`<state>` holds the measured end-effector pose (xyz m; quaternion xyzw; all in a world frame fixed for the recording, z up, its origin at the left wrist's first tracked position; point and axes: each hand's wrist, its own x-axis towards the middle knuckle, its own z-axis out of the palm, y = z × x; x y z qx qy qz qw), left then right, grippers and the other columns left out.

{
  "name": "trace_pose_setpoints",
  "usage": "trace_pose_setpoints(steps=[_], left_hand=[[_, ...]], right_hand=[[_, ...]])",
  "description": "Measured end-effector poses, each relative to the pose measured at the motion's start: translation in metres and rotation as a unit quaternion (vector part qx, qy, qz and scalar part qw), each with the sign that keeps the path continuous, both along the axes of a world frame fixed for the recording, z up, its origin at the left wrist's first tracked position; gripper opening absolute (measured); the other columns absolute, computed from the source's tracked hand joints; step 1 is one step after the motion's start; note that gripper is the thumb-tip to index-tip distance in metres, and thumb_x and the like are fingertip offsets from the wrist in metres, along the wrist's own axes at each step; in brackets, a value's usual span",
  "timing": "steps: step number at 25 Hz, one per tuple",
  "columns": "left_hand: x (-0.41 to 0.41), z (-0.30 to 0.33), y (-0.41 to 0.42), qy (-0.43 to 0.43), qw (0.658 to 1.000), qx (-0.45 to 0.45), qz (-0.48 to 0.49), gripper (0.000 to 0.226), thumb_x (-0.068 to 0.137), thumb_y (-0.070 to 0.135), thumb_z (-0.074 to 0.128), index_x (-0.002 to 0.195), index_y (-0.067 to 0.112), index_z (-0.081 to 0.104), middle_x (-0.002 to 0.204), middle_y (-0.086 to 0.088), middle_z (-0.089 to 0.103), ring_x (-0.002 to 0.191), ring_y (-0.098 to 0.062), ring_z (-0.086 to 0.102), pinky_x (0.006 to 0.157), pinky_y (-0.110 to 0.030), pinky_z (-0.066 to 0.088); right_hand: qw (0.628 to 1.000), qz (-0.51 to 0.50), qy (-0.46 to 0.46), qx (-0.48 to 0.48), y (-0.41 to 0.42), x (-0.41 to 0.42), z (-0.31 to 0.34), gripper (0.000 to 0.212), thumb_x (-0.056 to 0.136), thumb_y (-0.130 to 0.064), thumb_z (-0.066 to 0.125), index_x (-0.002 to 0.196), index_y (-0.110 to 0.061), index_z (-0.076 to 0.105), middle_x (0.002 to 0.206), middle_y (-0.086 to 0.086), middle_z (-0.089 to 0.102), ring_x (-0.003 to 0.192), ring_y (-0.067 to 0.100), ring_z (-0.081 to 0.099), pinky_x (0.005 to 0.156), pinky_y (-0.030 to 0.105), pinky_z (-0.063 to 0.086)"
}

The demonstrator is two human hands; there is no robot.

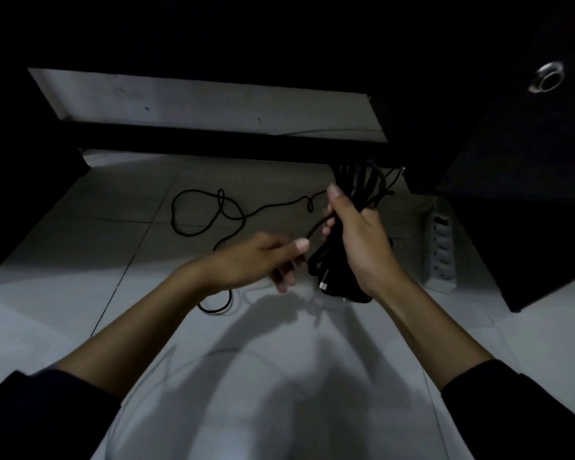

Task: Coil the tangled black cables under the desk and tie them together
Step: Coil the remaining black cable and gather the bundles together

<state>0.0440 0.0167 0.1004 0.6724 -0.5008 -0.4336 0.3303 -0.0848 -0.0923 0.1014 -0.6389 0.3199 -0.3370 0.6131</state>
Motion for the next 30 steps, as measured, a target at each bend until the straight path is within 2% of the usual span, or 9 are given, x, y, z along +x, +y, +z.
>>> trace_pose_setpoints(steps=[5, 8, 11, 14, 17, 20, 25, 28, 30], left_hand=[[-0.006, 0.006, 0.009, 0.080, 0.996, -0.004, -0.039, 0.030, 0.102, 0.025, 0.039, 0.114, 0.011, 0.062, 0.074, -0.003, 0.051, 0.067, -0.016, 0.055, 0.069, -0.027, 0.052], [-0.015, 0.000, 0.009, 0.058, 0.997, 0.009, -0.059, 0.029, 0.101, 0.028, 0.042, 0.103, 0.009, 0.064, 0.071, -0.003, 0.051, 0.066, -0.020, 0.056, 0.069, -0.034, 0.053], [-0.013, -0.004, 0.009, 0.029, 0.999, -0.003, -0.016, 0.034, 0.099, 0.034, 0.045, 0.090, 0.007, 0.063, 0.064, 0.003, 0.048, 0.053, -0.015, 0.050, 0.056, -0.027, 0.047], [-0.009, -0.003, 0.007, 0.015, 1.000, -0.022, -0.013, 0.032, 0.096, 0.034, 0.051, 0.082, 0.009, 0.064, 0.060, 0.005, 0.045, 0.045, -0.006, 0.040, 0.047, -0.020, 0.038], [-0.005, -0.001, 0.006, -0.043, 0.996, -0.013, -0.073, 0.025, 0.089, 0.036, 0.062, 0.080, 0.013, 0.067, 0.061, 0.007, 0.047, 0.053, -0.004, 0.043, 0.052, -0.020, 0.039], [0.006, 0.000, 0.009, -0.133, 0.983, 0.011, -0.129, 0.021, 0.083, 0.036, 0.071, 0.078, 0.017, 0.065, 0.062, 0.010, 0.047, 0.056, -0.002, 0.042, 0.055, -0.020, 0.035], [0.016, 0.016, 0.008, -0.181, 0.975, 0.002, -0.126, 0.007, 0.087, 0.025, 0.069, 0.084, 0.019, 0.066, 0.070, 0.012, 0.060, 0.060, 0.002, 0.052, 0.058, -0.010, 0.039], [0.014, 0.026, 0.000, -0.309, 0.943, -0.004, -0.125, 0.004, 0.085, 0.024, 0.065, 0.084, 0.023, 0.062, 0.071, 0.012, 0.059, 0.063, 0.005, 0.052, 0.057, -0.010, 0.040], [0.015, 0.031, -0.003, -0.364, 0.924, -0.007, -0.114, 0.014, 0.083, 0.033, 0.066, 0.082, 0.022, 0.059, 0.066, 0.010, 0.055, 0.059, 0.003, 0.050, 0.053, -0.012, 0.036]], right_hand=[[0.967, -0.052, -0.184, 0.166, -0.008, 0.007, 0.003, 0.031, 0.098, -0.035, 0.049, 0.075, -0.015, 0.056, 0.071, -0.002, 0.063, 0.073, 0.016, 0.064, 0.075, 0.034, 0.050], [0.940, -0.034, -0.257, 0.221, -0.009, 0.011, 0.005, 0.031, 0.099, -0.038, 0.046, 0.078, -0.017, 0.055, 0.073, -0.002, 0.065, 0.079, 0.018, 0.066, 0.085, 0.035, 0.051], [0.923, -0.028, -0.272, 0.271, -0.009, 0.012, 0.008, 0.029, 0.097, -0.042, 0.047, 0.084, -0.017, 0.051, 0.064, -0.001, 0.060, 0.062, 0.014, 0.063, 0.086, 0.046, 0.054], [0.930, -0.038, -0.236, 0.278, -0.006, 0.011, 0.009, 0.030, 0.097, -0.044, 0.048, 0.082, -0.018, 0.049, 0.050, -0.005, 0.041, 0.040, 0.008, 0.043, 0.061, 0.036, 0.055], [0.936, -0.012, -0.201, 0.289, -0.002, 0.009, 0.007, 0.031, 0.097, -0.042, 0.050, 0.079, -0.018, 0.048, 0.046, -0.008, 0.031, 0.035, 0.006, 0.029, 0.040, 0.021, 0.037], [0.952, 0.026, -0.146, 0.268, -0.003, 0.004, 0.003, 0.029, 0.098, -0.040, 0.050, 0.081, -0.016, 0.047, 0.045, -0.007, 0.030, 0.033, 0.005, 0.025, 0.035, 0.018, 0.025], [0.984, 0.052, -0.019, 0.169, -0.010, -0.003, 0.003, 0.031, 0.098, -0.038, 0.051, 0.079, -0.013, 0.048, 0.044, -0.005, 0.029, 0.031, 0.007, 0.024, 0.035, 0.016, 0.022], [0.990, 0.086, 0.045, 0.106, -0.009, -0.003, 0.004, 0.031, 0.097, -0.038, 0.051, 0.082, -0.011, 0.049, 0.044, -0.005, 0.030, 0.031, 0.007, 0.024, 0.035, 0.016, 0.022], [0.990, 0.097, 0.072, 0.072, -0.009, -0.005, 0.005, 0.030, 0.097, -0.038, 0.052, 0.084, -0.010, 0.051, 0.045, -0.005, 0.032, 0.031, 0.008, 0.025, 0.035, 0.016, 0.023]])
